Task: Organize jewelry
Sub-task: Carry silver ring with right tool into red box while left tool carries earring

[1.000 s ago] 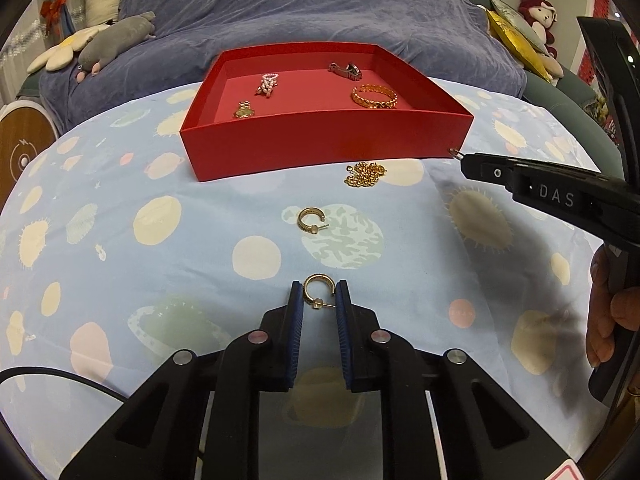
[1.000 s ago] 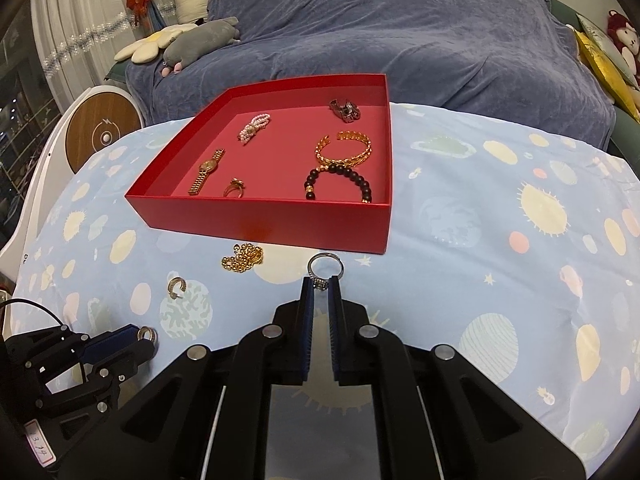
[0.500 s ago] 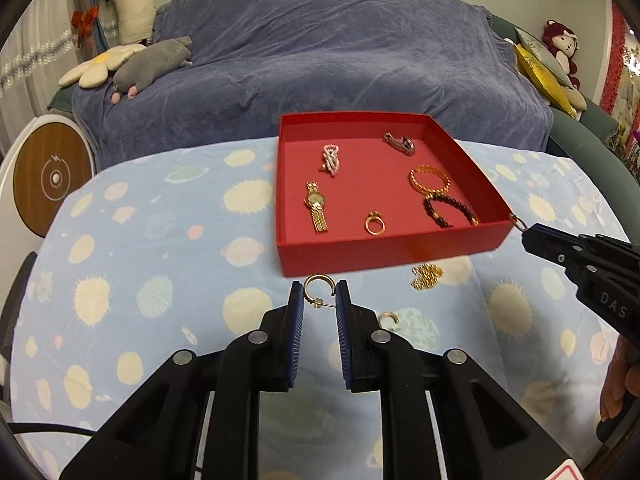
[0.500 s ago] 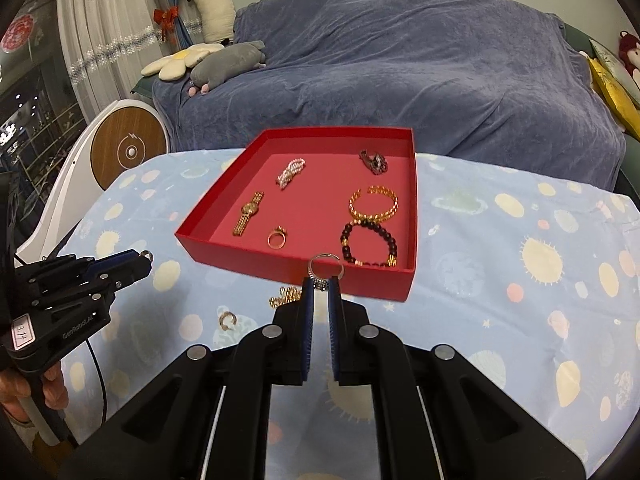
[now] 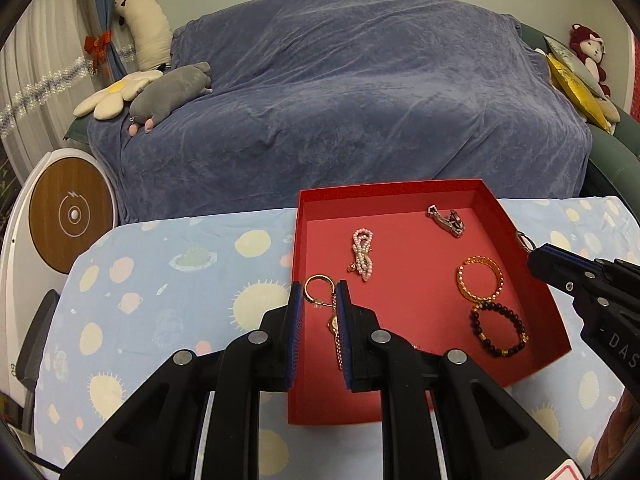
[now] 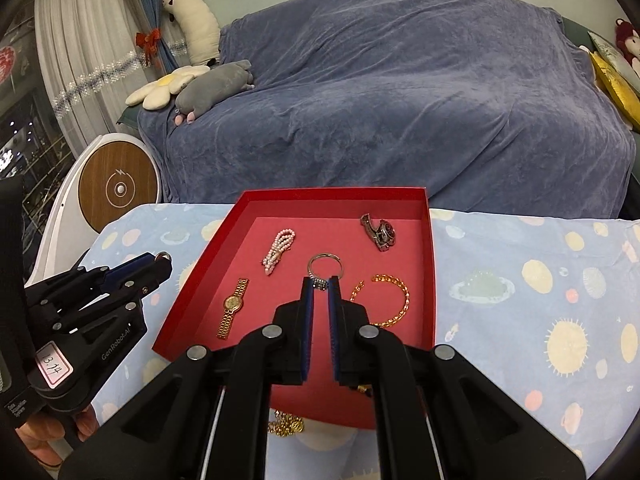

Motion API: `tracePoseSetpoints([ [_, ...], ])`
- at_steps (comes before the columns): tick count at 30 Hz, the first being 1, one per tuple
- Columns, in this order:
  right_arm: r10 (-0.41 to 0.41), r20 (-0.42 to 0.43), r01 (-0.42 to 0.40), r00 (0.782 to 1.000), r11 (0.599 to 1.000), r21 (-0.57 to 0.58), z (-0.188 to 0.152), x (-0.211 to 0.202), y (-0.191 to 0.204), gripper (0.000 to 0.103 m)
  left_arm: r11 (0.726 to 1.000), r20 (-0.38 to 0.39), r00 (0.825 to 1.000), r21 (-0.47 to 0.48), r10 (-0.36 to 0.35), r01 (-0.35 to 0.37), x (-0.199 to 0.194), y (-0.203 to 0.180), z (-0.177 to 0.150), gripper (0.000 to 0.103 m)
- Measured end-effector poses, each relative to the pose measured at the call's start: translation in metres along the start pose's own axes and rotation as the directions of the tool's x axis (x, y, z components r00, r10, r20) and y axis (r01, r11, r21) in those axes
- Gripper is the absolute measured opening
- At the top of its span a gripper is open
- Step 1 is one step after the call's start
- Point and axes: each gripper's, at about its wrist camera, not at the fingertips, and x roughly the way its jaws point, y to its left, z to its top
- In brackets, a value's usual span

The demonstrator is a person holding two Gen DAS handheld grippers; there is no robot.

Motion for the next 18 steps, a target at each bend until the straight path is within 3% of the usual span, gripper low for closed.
tracePoseSetpoints([
  [9,-0.005,-0.053,0.005,0.999,1.0,-0.013,0.003,0.045,0.002,0.006,0.999,-0.028,0.999,-0.002,0.045,-0.045,0.037,-0.003,0.003,0.014],
  [18,-0.014,-0.073,0.012,0.997,1.0,-0.026,-0.001,0.064,0.003,0.008,0.998,-0.046,0.997,0.002,0.061,-0.061,0.052,-0.006,-0.001,0.014],
])
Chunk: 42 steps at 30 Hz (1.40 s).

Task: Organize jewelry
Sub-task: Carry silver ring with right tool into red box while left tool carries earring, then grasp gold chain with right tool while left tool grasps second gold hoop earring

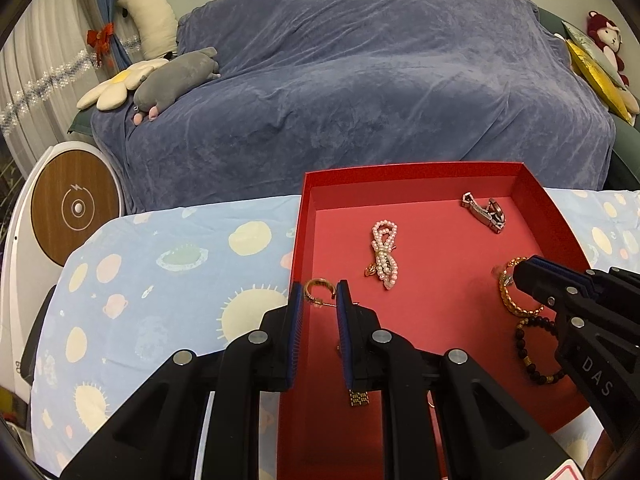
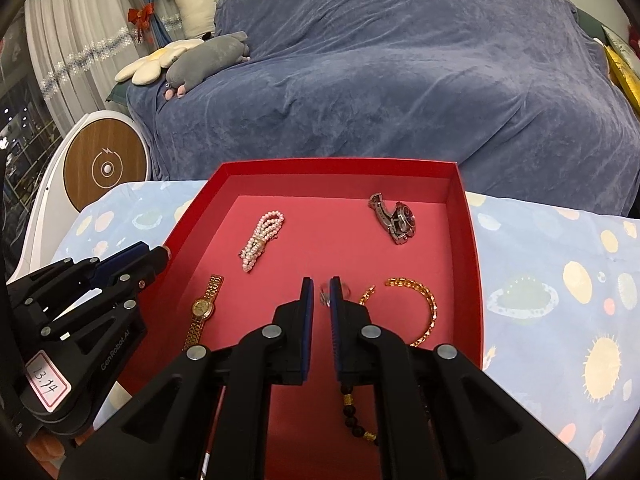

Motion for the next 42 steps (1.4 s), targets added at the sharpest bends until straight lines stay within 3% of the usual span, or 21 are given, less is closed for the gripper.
tracePoseSetpoints([
  [3,-0.013,0.008,0.013,1.0,1.0,-0.006,-0.002,-0.002,0.001,0.014,1.0,0.0,1.0,-0.004,0.014,-0.014,0.002,0.0,-0.002,0.018],
  [5,-0.014,0.021,0.014,1.0,1.0,-0.005,-0.003,-0.007,0.001,0.024,1.0,-0.001,1.0,-0.009,0.016,-0.016,0.002,0.001,-0.002,0.02],
  [11,-0.003,0.059,0.004,0.998,1.0,-0.008,-0.016,-0.049,0.0,0.026,1.0,0.019,1.0,-0.023,0.014,-0.013,-0.023,0.008,-0.007,0.034],
  [13,-0.012,0.07,0.014,0.997,1.0,-0.019,-0.026,-0.07,0.0,0.026,1.0,0.036,0.999,-0.027,0.01,-0.009,-0.039,0.013,-0.013,0.043],
  [16,-0.017,0.068,0.02,0.998,0.999,-0.038,-0.048,-0.101,0.0,0.028,1.0,0.05,0.999,-0.026,0.012,-0.011,-0.063,0.021,-0.025,0.053],
  [20,-0.018,0.031,0.019,0.999,0.999,-0.035,-0.083,-0.122,0.002,0.033,1.0,0.041,0.999,-0.018,0.007,-0.006,-0.09,0.03,-0.053,0.057],
  [24,-0.006,-0.032,0.005,0.999,0.999,-0.033,-0.113,-0.11,0.011,0.033,1.0,0.019,1.0,0.009,0.01,-0.01,-0.104,0.027,-0.087,0.059],
  [30,-0.012,-0.065,0.007,0.998,0.998,-0.064,-0.122,-0.074,0.031,0.033,0.999,-0.028,0.999,-0.014,-0.03,0.029,-0.101,0.024,-0.127,0.062],
  [39,-0.026,-0.096,0.022,0.995,0.999,-0.038,-0.118,-0.034,0.038,0.033,0.998,-0.056,0.997,-0.034,-0.052,0.05,-0.09,0.034,-0.134,0.062],
  [42,-0.054,-0.082,0.048,0.995,0.996,-0.076,-0.12,-0.032,0.042,0.028,0.998,-0.063,0.996,-0.032,-0.062,0.06,-0.087,0.034,-0.135,0.062],
])
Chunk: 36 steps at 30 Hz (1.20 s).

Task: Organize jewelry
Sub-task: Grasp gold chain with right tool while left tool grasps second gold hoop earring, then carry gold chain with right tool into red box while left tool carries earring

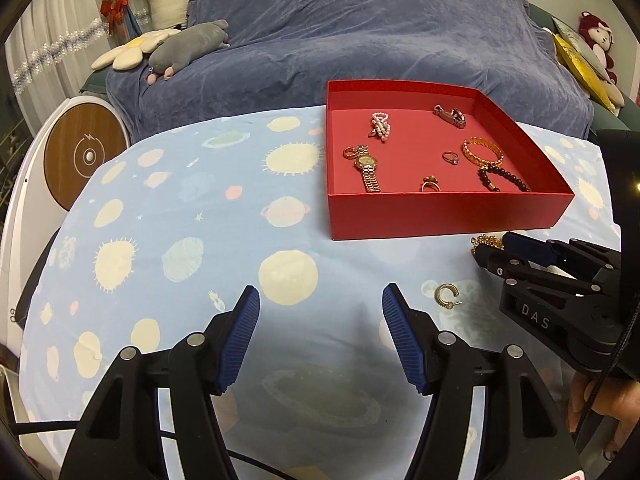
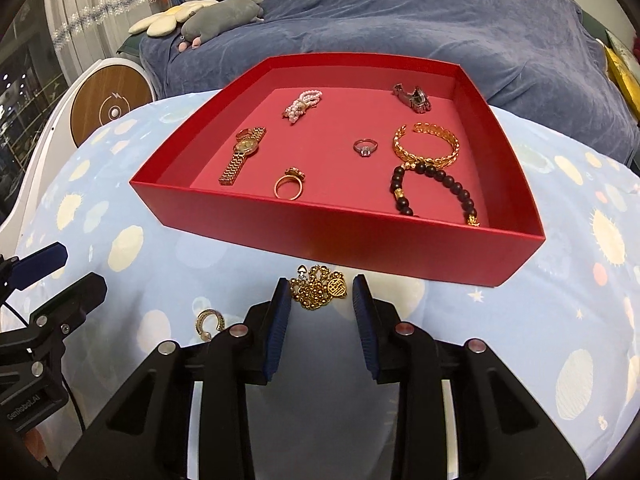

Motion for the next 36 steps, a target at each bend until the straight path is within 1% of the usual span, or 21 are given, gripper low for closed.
tracePoseSetpoints([
  [2,-0.011,0.005,0.012,1.0,1.0,-0.018,-0.002,-0.001,0.001,0.015,1.0,-0.006,1.0,0.005,-0.017,0.017,0.001,-0.003,0.0,0.062],
  [3,-0.007,0.001,0.007,1.0,1.0,-0.019,-0.002,-0.001,-0.001,0.011,1.0,-0.009,1.0,0.007,-0.025,0.025,0.002,-0.004,-0.001,0.062],
  [5,-0.005,-0.008,0.005,1.0,1.0,-0.014,-0.002,-0.003,-0.004,0.007,0.999,-0.017,0.999,0.017,-0.038,0.038,0.004,-0.009,-0.002,0.062],
  [8,0.001,-0.015,-0.001,1.0,1.0,-0.01,-0.005,-0.009,-0.01,0.006,0.998,-0.027,0.998,0.036,-0.058,0.059,0.006,-0.019,-0.005,0.062],
  [9,0.005,-0.016,-0.005,1.0,1.0,-0.005,-0.005,-0.011,-0.012,0.003,0.997,-0.031,0.997,0.04,-0.069,0.071,0.007,-0.023,-0.005,0.062],
  [13,-0.003,-0.013,0.003,1.0,1.0,-0.009,-0.007,-0.033,-0.022,0.003,0.99,-0.047,0.991,0.063,-0.126,0.129,0.011,-0.043,-0.003,0.062],
  [19,-0.002,-0.002,0.002,1.0,1.0,0.01,-0.016,-0.067,-0.04,0.003,0.984,-0.054,0.988,0.095,-0.144,0.148,0.025,-0.069,-0.002,0.062],
  [20,0.004,0.003,-0.004,1.0,1.0,0.019,-0.019,-0.071,-0.042,0.003,0.984,-0.06,0.987,0.097,-0.147,0.152,0.029,-0.071,-0.002,0.06],
  [21,0.009,0.009,-0.009,1.0,1.0,0.028,-0.02,-0.075,-0.045,0.003,0.983,-0.064,0.987,0.099,-0.15,0.155,0.032,-0.072,-0.002,0.056],
  [22,0.014,0.014,-0.014,1.0,0.999,0.036,-0.021,-0.077,-0.047,0.003,0.983,-0.071,0.986,0.097,-0.149,0.156,0.035,-0.073,-0.003,0.047],
  [23,0.021,0.017,-0.021,1.0,0.999,0.046,-0.022,-0.079,-0.048,0.003,0.983,-0.072,0.986,0.095,-0.153,0.159,0.036,-0.073,-0.004,0.046],
  [24,0.026,0.02,-0.027,0.999,0.998,0.053,-0.023,-0.081,-0.049,0.003,0.983,-0.06,0.987,0.095,-0.15,0.156,0.036,-0.073,-0.005,0.042],
  [28,0.035,0.028,-0.037,0.999,0.997,0.065,-0.023,-0.08,-0.048,0.003,0.982,-0.049,0.987,0.107,-0.153,0.157,0.035,-0.073,-0.004,0.018],
  [29,0.038,0.028,-0.039,0.999,0.997,0.069,-0.023,-0.08,-0.048,0.003,0.982,-0.047,0.987,0.108,-0.151,0.155,0.035,-0.073,-0.005,0.016],
  [36,0.047,0.036,-0.049,0.998,0.997,0.06,-0.023,-0.082,-0.042,0.003,0.982,-0.045,0.986,0.095,-0.159,0.163,0.032,-0.067,-0.003,0.016],
])
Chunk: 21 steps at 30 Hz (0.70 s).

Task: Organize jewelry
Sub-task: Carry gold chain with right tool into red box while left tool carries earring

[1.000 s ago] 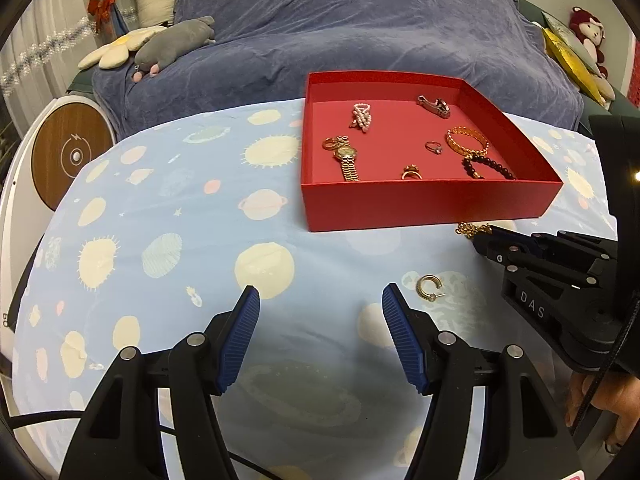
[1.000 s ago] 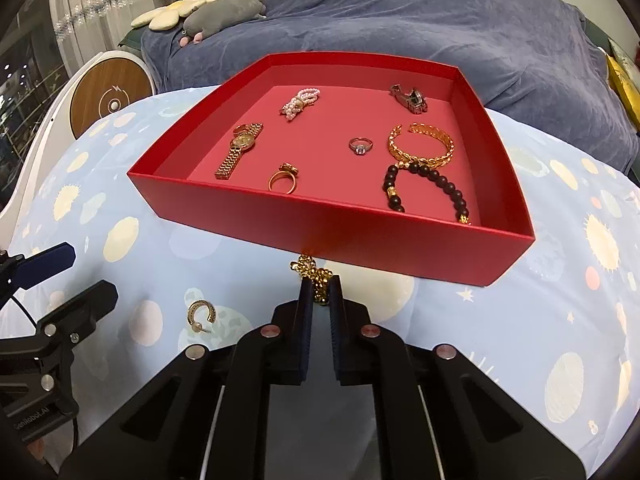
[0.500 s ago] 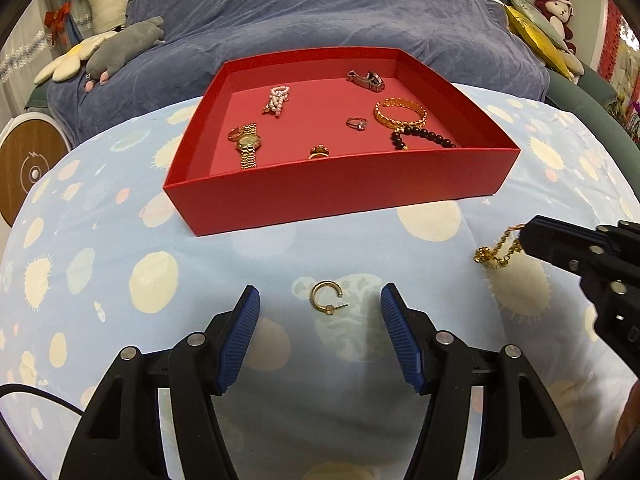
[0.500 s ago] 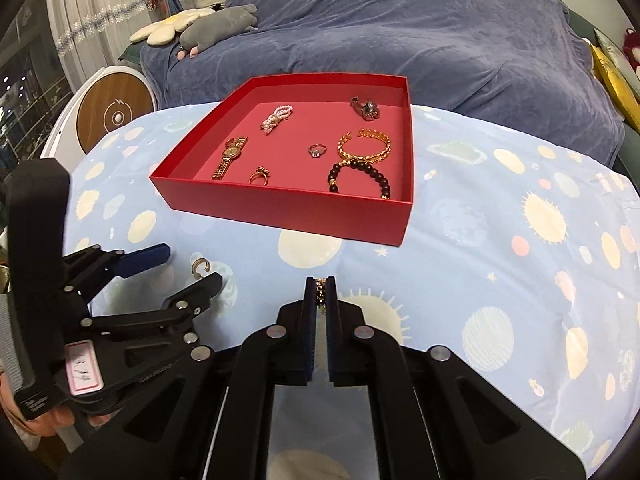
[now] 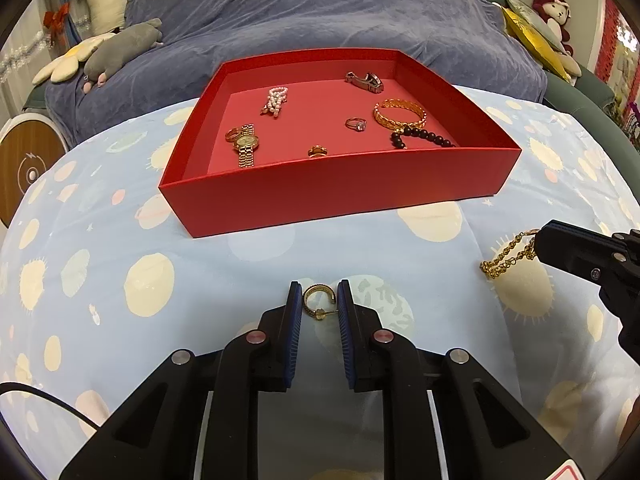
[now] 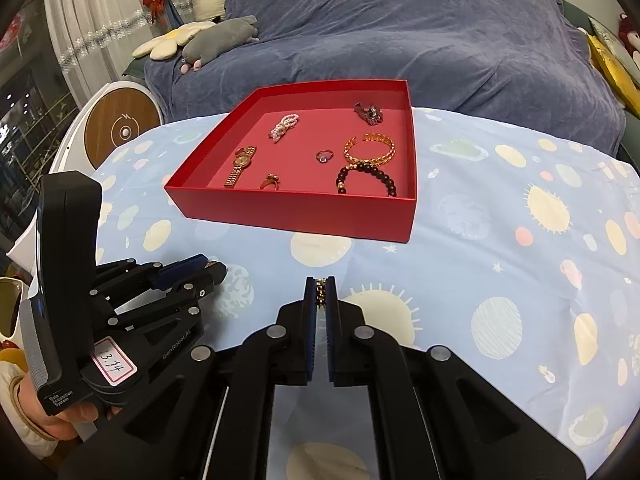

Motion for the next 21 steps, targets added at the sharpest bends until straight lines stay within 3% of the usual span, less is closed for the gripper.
tracePoseSetpoints([
  [10,0.031,0.08,-0.03,0.996,1.0,-0.008,0.02,-0.029,0.008,0.003,1.0,0.061,0.998,-0.013,0.008,-0.007,-0.04,0.013,0.014,0.015],
  [21,0.028,0.196,-0.025,0.98,1.0,-0.017,0.102,-0.04,0.005,0.003,0.999,0.21,0.977,0.012,0.032,-0.036,-0.089,0.036,0.094,0.015],
])
